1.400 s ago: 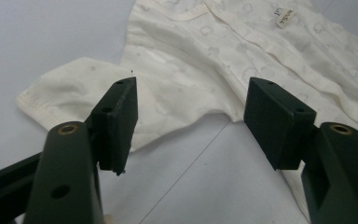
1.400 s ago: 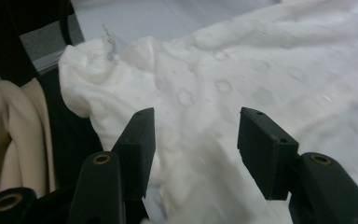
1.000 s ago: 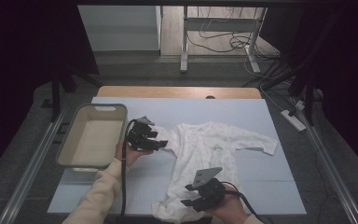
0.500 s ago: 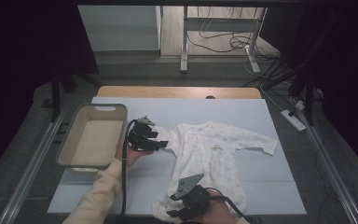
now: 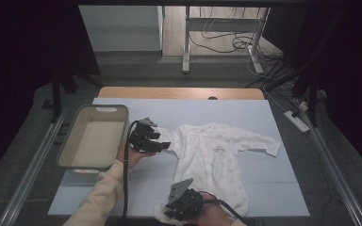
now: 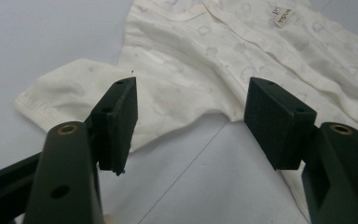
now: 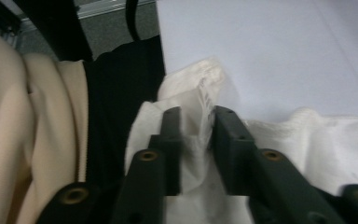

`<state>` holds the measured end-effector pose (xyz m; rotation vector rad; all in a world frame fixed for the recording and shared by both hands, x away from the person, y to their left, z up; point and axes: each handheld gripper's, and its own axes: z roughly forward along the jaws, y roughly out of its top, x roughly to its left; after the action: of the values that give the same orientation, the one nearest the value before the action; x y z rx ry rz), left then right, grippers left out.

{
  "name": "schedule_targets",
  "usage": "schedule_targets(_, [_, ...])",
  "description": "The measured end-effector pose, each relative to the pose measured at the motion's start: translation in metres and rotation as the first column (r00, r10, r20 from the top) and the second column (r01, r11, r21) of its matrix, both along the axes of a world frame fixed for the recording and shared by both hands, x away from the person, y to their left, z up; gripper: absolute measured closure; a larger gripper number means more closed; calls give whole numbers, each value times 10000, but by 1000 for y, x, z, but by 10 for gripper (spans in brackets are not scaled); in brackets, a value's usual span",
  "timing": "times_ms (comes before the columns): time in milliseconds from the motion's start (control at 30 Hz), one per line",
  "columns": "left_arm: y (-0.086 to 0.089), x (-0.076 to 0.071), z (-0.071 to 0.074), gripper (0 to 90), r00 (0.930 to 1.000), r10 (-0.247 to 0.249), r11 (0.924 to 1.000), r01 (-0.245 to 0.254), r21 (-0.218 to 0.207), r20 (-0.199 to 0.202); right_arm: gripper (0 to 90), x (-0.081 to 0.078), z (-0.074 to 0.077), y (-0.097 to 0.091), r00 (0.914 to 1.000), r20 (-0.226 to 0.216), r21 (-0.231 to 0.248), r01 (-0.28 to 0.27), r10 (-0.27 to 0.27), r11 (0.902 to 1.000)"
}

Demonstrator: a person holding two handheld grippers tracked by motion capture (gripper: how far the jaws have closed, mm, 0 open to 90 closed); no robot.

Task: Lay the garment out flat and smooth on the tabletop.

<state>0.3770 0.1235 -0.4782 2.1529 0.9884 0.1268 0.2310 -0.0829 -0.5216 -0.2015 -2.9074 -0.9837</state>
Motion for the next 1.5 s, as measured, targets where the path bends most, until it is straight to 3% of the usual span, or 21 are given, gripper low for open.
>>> schedule_targets(133, [0,0,0,354,10000,-3,10000,3,28,-9,843,0,0,-3,9999,-126,87,-63,65,9999])
schedule_targets(400, [1,0,0,354,10000,36,10000,-36,8,-5,853,-8,4,-10,9956,-760,271,-526,546,9982])
schedule_targets(533, [2,1,0,354,10000,59,10000,-59,0,-7,834,-19,5,-13,9927,-769,235,-911,927,9956])
schedule_targets(600, [2,1,0,354,10000,63,10000,-63,0,-11,730,-18,7,-16,9920,-953,472,-788,830,9958])
schedule_targets(667, [2,1,-1,354,10000,71,10000,-71,3,-13,616,-14,11,-20,9945,-977,818,-288,368,9962])
schedule_targets(833, [3,1,-1,353,10000,97,10000,-97,-15,-3,520,2,19,-37,9953,-526,1313,877,-814,9875])
schedule_targets(1033, [3,1,0,353,10000,78,10000,-78,-11,7,502,25,22,-63,9784,-47,1405,2054,-2068,9685])
schedule_targets(1233, [3,1,0,353,9999,100,9999,-100,-10,6,489,45,24,-91,9465,180,1570,3156,-3222,9358])
schedule_targets(1333, [4,1,1,353,9999,108,9999,-108,-35,29,487,52,26,-101,9325,209,1660,3524,-3606,9210])
schedule_targets(1500, [4,0,1,353,9999,126,9999,-126,-57,42,481,61,25,-113,9145,376,1575,3926,-4027,9061])
